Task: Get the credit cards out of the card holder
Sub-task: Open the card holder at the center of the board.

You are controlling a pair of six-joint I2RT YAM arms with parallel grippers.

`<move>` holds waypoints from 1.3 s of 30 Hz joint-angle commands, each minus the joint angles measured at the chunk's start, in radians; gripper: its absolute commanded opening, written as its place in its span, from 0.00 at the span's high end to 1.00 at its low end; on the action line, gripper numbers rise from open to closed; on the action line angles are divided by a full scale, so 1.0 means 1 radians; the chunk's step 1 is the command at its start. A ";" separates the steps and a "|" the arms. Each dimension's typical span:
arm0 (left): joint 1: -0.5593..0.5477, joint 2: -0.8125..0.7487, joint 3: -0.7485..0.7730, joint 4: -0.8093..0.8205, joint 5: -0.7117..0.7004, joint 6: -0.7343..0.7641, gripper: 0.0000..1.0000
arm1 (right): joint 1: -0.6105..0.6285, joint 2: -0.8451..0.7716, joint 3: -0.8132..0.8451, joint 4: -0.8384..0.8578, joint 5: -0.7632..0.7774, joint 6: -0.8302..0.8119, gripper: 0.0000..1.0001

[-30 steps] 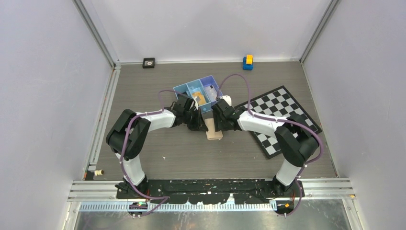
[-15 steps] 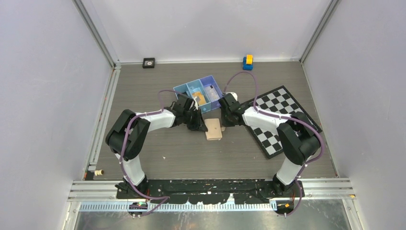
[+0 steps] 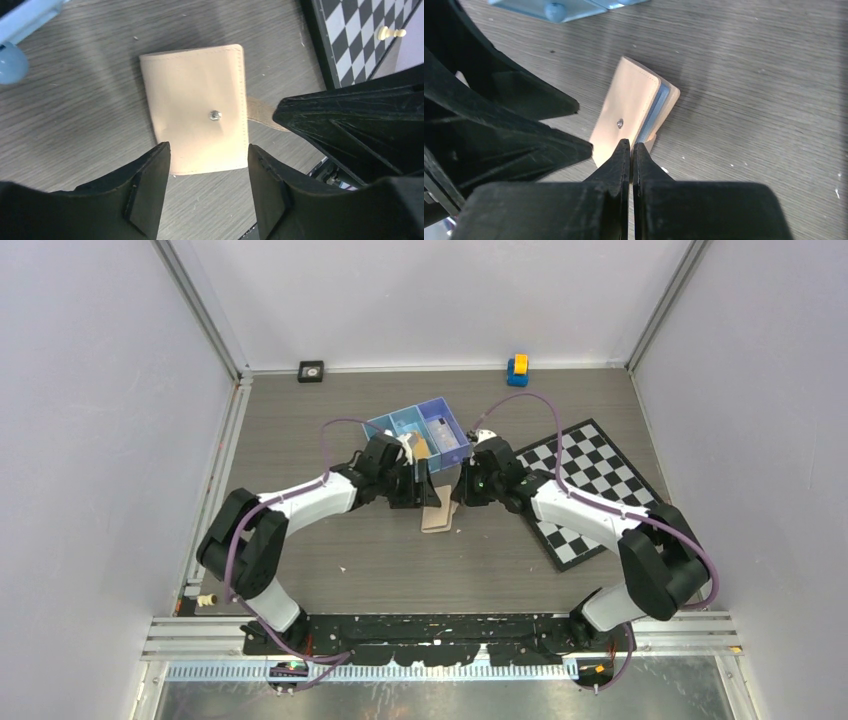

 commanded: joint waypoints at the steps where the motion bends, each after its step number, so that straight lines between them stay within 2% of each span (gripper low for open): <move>1: -0.029 -0.066 0.004 -0.040 -0.039 0.066 0.36 | 0.005 -0.054 -0.015 0.101 -0.073 0.010 1.00; 2: -0.038 -0.067 0.013 -0.049 -0.051 0.081 0.32 | 0.005 -0.054 -0.014 0.100 -0.071 0.010 0.99; 5: -0.056 -0.047 0.058 -0.114 -0.098 0.126 0.29 | 0.006 -0.050 -0.009 0.095 -0.066 0.010 0.99; 12: -0.059 0.034 0.176 -0.239 -0.099 0.146 0.30 | 0.005 -0.068 -0.014 0.103 -0.067 0.020 1.00; 14: -0.058 0.043 0.188 -0.246 -0.093 0.159 0.25 | 0.005 -0.073 -0.020 0.111 -0.066 0.024 0.99; 20: -0.058 0.075 0.210 -0.244 -0.080 0.178 0.25 | 0.005 -0.082 -0.026 0.119 -0.067 0.035 1.00; 23: -0.058 0.057 0.162 -0.185 -0.059 0.175 0.25 | 0.005 -0.101 -0.038 0.130 -0.063 0.038 0.99; 28: -0.058 0.033 0.130 -0.154 -0.031 0.183 0.19 | 0.005 -0.123 -0.047 0.140 -0.065 0.041 1.00; 30: -0.058 0.039 0.122 -0.140 -0.035 0.179 0.22 | 0.006 -0.124 -0.046 0.134 -0.060 0.040 1.00; 34: -0.052 0.077 0.137 -0.154 -0.033 0.171 0.41 | 0.006 -0.125 -0.045 0.127 -0.039 0.039 0.99; 39: 0.001 0.080 0.089 -0.072 0.064 0.111 0.58 | 0.005 -0.117 -0.036 0.092 0.035 0.038 1.00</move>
